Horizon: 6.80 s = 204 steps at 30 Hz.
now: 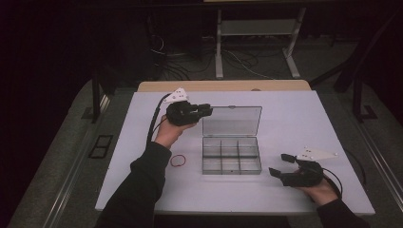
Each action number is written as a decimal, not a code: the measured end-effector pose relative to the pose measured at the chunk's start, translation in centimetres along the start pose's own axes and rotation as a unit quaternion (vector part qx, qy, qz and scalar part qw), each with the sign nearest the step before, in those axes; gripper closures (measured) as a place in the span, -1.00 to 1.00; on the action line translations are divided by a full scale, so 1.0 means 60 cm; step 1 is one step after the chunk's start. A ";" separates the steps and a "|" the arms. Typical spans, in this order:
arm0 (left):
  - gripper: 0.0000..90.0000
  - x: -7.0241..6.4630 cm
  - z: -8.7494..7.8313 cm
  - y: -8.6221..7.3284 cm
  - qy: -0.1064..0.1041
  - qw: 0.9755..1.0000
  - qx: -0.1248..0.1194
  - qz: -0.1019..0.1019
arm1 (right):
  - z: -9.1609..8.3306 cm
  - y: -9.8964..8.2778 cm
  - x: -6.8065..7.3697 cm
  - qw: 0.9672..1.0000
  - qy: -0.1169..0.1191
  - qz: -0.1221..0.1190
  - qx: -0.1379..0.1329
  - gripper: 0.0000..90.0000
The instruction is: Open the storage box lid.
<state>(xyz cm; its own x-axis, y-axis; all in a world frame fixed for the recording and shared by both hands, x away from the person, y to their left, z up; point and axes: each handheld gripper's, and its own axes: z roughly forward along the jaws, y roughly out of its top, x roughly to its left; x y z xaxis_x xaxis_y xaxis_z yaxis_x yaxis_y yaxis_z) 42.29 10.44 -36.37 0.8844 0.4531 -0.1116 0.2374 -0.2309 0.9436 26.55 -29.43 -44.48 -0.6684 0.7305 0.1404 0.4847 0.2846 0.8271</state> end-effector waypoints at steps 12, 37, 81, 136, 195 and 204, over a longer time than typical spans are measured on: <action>0.56 0.024 0.016 -0.002 0.006 1.000 0.000 -0.016 | -0.001 0.001 -0.001 1.000 0.002 0.004 -0.001 -0.50; 0.36 0.055 0.046 -0.003 0.030 0.999 0.029 -0.006 | -0.002 0.001 -0.002 1.000 0.001 0.000 -0.003 -0.49; 0.00 0.093 0.091 -0.044 0.045 0.997 0.065 -0.026 | 0.000 -0.001 -0.003 1.000 0.000 -0.003 -0.001 -0.49; -0.32 0.115 0.123 -0.088 0.032 0.990 0.108 -0.081 | -0.001 0.000 -0.004 1.000 0.002 -0.003 -0.004 -0.49; -0.44 0.094 0.108 -0.078 0.049 0.989 0.116 -0.080 | 0.002 0.003 -0.005 1.000 0.007 0.001 -0.005 -0.49; -0.46 0.065 0.078 -0.066 0.051 0.991 0.112 -0.054 | 0.001 0.004 -0.006 1.000 0.009 -0.002 -0.009 -0.49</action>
<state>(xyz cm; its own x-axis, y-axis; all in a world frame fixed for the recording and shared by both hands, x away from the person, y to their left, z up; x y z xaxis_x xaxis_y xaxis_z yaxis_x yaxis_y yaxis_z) 46.66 9.11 -41.98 0.8072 0.5668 -0.1647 0.4212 -0.3577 0.8334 26.91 -29.59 -44.36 -0.6802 0.7182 0.1466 0.4715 0.2755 0.8377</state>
